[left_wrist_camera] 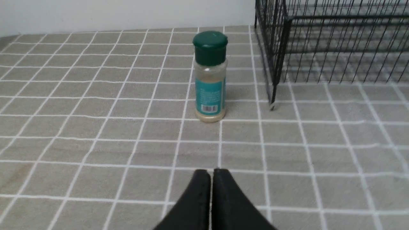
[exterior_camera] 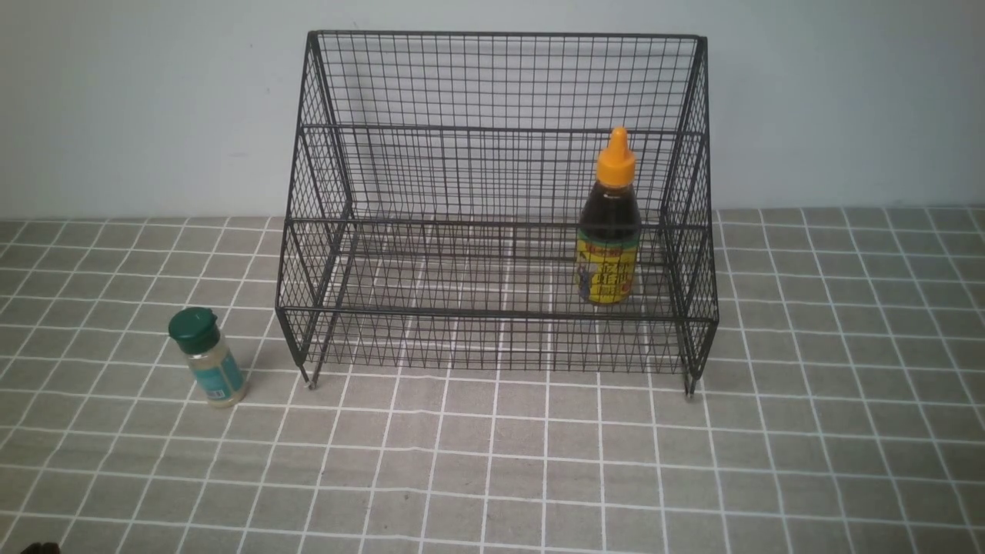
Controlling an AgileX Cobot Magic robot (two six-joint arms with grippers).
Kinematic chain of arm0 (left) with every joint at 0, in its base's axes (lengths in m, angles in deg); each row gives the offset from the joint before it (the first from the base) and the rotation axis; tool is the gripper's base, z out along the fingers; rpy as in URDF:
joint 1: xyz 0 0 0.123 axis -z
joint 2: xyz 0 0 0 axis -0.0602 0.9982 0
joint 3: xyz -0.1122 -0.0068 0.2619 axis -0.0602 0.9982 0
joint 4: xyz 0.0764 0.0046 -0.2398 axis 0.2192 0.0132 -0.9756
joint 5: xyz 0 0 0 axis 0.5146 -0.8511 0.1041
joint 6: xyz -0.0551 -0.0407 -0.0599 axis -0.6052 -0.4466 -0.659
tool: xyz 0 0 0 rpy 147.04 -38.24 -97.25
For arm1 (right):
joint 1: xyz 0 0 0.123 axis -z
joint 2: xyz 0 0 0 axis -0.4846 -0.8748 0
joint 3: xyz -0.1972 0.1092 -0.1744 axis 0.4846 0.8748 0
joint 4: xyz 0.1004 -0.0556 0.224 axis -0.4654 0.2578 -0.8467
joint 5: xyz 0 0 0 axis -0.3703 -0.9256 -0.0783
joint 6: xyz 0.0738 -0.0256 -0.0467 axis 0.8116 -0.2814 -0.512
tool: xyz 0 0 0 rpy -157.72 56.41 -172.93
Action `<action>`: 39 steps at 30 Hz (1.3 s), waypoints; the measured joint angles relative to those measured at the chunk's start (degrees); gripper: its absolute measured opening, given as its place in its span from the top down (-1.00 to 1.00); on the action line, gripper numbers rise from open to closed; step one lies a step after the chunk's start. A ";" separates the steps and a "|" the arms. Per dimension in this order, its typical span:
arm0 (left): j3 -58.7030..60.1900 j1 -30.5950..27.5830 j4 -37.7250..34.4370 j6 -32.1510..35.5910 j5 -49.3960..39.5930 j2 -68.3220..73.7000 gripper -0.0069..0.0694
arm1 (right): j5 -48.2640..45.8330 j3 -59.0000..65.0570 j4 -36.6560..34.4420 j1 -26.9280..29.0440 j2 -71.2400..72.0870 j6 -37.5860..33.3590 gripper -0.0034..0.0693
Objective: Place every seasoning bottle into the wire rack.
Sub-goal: Use the left arm to grab the condiment bottle closest to it
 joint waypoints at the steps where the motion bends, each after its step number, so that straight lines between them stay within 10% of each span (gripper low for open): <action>1: 0.00 0.00 -2.26 -1.32 1.37 0.00 0.84 | 0.00 0.00 0.00 0.00 0.00 0.00 0.94; 6: 0.00 0.00 -16.58 -6.90 8.18 0.00 0.84 | 0.00 0.00 0.00 0.00 0.00 0.00 0.94; 17: -1.66 0.00 -22.87 -6.98 19.97 0.00 0.84 | 0.00 0.00 0.00 0.00 0.00 -0.12 0.94; 29: -26.39 0.00 -14.60 -1.19 -25.03 33.77 0.84 | 0.00 0.00 0.00 0.00 0.00 -0.12 0.94; 39: -44.40 -0.68 -10.64 1.13 -31.11 60.30 0.84 | 0.00 0.00 0.00 0.00 0.00 -0.14 0.94</action>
